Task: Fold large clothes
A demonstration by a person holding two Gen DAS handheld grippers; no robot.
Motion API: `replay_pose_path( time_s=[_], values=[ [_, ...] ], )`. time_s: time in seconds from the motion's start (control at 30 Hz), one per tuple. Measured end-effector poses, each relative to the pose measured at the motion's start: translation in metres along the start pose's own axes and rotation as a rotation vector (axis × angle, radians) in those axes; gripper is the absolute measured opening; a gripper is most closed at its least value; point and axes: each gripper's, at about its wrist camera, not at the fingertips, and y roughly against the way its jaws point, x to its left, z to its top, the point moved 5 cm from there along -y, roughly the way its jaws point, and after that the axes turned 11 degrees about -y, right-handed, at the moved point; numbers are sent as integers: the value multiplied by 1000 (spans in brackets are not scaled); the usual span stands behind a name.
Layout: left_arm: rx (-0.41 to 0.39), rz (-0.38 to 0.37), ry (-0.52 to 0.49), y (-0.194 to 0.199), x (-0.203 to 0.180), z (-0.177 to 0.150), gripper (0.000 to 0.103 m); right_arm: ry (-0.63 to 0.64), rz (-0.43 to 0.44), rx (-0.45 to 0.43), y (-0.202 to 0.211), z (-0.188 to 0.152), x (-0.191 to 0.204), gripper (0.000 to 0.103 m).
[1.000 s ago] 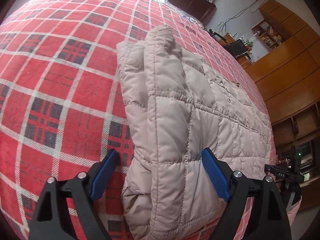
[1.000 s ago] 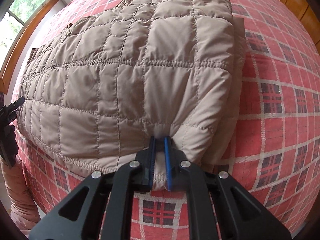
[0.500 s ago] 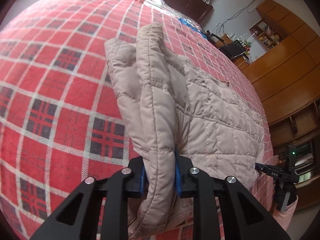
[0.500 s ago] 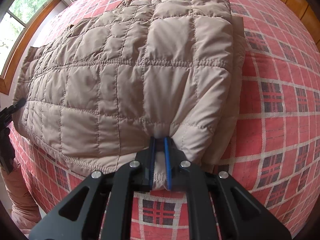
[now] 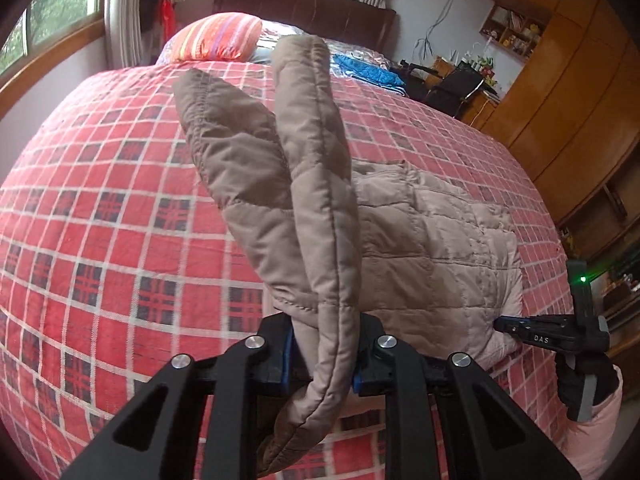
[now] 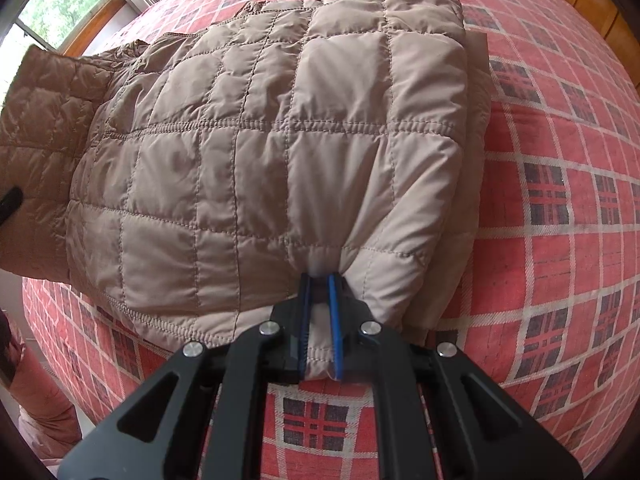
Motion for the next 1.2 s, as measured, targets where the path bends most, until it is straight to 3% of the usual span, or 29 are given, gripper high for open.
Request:
replay_pose_path(
  time_s=[0.33, 0.73, 0.97, 1.2],
  values=[
    [2, -23, -72, 2, -49, 10, 20, -2, 39, 11, 0, 2, -3, 7],
    [0, -148, -73, 4, -91, 28, 18, -6, 56, 8, 0, 1, -1, 7],
    [22, -239, -83, -18, -125, 36, 18, -16, 86, 9, 6, 1, -6, 7],
    [69, -254, -58, -52, -139, 34, 18, -29, 113, 9, 11, 1, -22, 1]
  ],
)
